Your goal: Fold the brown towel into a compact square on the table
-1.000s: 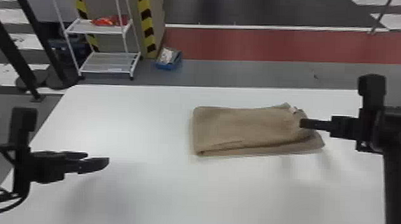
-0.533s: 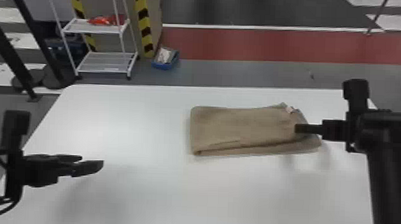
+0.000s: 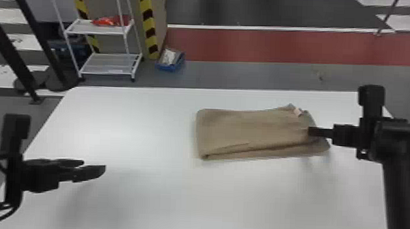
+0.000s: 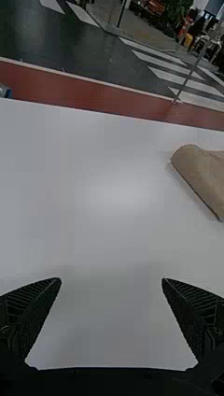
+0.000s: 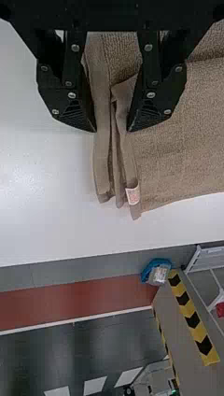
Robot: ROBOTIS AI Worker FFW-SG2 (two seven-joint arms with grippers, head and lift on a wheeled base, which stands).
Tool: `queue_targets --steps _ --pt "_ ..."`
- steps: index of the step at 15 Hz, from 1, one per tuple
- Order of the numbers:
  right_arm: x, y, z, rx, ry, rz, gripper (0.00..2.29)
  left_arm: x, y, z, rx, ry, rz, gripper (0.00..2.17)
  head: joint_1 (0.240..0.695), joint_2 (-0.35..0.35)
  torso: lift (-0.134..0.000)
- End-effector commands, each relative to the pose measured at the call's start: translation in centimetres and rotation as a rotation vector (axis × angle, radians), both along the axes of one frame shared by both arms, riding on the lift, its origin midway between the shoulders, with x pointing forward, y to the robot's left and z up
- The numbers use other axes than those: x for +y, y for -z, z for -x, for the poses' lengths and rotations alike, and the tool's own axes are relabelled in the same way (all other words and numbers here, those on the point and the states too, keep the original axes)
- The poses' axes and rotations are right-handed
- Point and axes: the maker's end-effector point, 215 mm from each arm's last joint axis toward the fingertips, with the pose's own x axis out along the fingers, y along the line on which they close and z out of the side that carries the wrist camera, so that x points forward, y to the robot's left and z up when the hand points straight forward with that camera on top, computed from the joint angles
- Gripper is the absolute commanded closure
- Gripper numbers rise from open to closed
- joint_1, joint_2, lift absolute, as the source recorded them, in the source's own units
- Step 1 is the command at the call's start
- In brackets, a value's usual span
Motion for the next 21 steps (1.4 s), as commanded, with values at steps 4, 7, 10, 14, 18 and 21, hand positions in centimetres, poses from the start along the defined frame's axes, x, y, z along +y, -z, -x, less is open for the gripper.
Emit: queue_targets --steps 4,7,10,14,18,21 --pt "-0.3 -0.5 1.3 -0.020 0.033 -0.074 2.03 0.1 0.0 0.3 0.000 0.000 0.000 0.09 0.695 0.048 -0.123" --pt "-2.6 -2.7 3.6 -0.042 0.097 -0.174 2.03 0.4 -0.2 0.4 -0.003 -0.004 -0.001 0.09 0.695 0.047 -0.123" --pt "-7.2 -5.2 6.3 -0.066 0.175 -0.239 2.02 0.1 -0.1 0.5 0.000 0.000 -0.001 0.09 0.695 0.020 -0.123" --pt "-13.4 -8.5 9.4 -0.088 0.261 -0.268 2.02 -0.2 -0.2 1.0 0.001 0.003 -0.002 0.09 0.695 -0.060 -0.123" --pt "-14.6 -13.5 8.6 -0.148 0.270 -0.305 2.02 -0.8 0.1 1.6 0.010 0.004 -0.003 0.09 0.695 -0.114 -0.123" --pt "-12.6 -12.4 9.0 -0.117 0.252 -0.295 2.02 -0.9 0.3 2.5 0.016 0.001 -0.001 0.09 0.695 -0.120 -0.123"
